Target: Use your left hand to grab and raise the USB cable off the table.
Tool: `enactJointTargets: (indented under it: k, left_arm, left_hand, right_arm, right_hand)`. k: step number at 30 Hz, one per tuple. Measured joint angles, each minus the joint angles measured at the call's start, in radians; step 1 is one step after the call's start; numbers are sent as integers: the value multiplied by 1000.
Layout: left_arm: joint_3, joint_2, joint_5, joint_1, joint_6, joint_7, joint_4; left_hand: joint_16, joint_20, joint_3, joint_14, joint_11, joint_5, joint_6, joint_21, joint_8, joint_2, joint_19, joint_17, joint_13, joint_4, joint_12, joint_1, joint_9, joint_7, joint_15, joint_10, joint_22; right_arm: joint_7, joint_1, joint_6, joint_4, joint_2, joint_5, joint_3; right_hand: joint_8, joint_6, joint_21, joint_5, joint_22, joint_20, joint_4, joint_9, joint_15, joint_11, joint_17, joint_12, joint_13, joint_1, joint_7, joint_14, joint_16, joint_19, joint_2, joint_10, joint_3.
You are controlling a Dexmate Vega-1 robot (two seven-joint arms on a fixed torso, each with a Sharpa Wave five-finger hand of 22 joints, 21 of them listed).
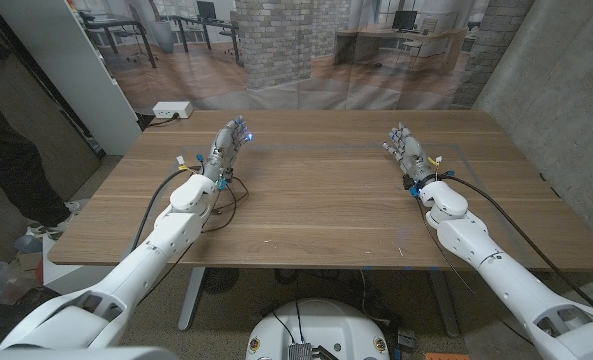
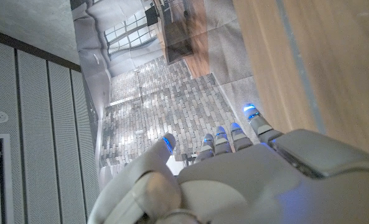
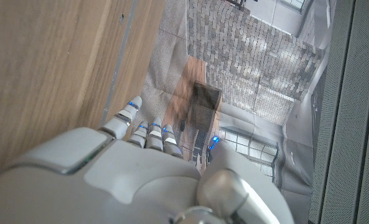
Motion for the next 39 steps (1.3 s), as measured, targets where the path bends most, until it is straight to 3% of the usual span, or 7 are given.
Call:
enactJointTargets:
  k: [3,10,11,16,18,24,39]
  left_arm:
    - [-67,-48,105,-63,-46,-156,88]
    - [-171,-121,105,-129,-46,-156,245]
    - [-186,-131,229,-134,-55,-323,260]
    - [-248,-172,269,-144,-54,-350,283]
    - [-265,-185,328,-144,-39,-376,282]
    - [-315,-224,399,-125,-5,-388,236]
    - [-374,-263,539,-39,103,-370,13]
  left_hand:
    - [0,0,0,0,0,0,0,0,0,0,0,0,0,0,0,0,0,0,0,0,0]
    - [0,0,4,0,-3,0,0,0,0,0,0,0,0,-4,0,0,0,0,0,-3,0]
    - [0,0,4,0,-3,0,0,0,0,0,0,0,0,-4,0,0,0,0,0,-3,0]
    - [0,0,4,0,-3,0,0,0,0,0,0,0,0,-4,0,0,0,0,0,-3,0]
    - [0,0,4,0,-3,0,0,0,0,0,0,0,0,-4,0,0,0,0,0,-3,0]
    - [0,0,4,0,-3,0,0,0,4,0,0,0,0,-4,0,0,0,0,0,-3,0]
    - [0,11,12,0,-3,0,0,0,4,0,1,0,0,-12,4,0,0,0,0,-3,-3]
  right_arm:
    - [13,-15,-22,-20,62,-68,66]
    - [92,-16,-58,-21,70,-258,75]
    - [110,-19,-61,-26,262,-296,243]
    - [176,-14,-67,-18,318,-416,294]
    - [199,-6,-69,-11,394,-450,374]
    - [273,-3,-74,-11,471,-536,465]
    - [402,-2,-81,-30,566,-630,608]
  right_hand:
    - [0,0,0,0,0,0,0,0,0,0,0,0,0,1,0,0,0,0,-1,0,0]
    - [0,0,0,0,0,0,0,0,0,0,0,0,0,-2,0,0,0,0,2,0,0]
    - [0,0,0,0,0,0,0,0,0,0,0,0,0,-2,0,0,0,0,2,0,0]
    - [0,0,0,0,0,0,0,0,0,0,0,0,0,-2,0,0,0,0,2,0,0]
    - [0,0,0,0,0,0,0,0,0,0,0,0,0,-2,0,0,0,0,2,0,0]
    - [0,0,0,0,0,0,0,0,0,0,0,0,0,-2,0,0,0,0,2,0,0]
    - [0,0,0,0,0,0,0,0,0,-1,0,0,0,-2,0,0,0,0,2,0,0]
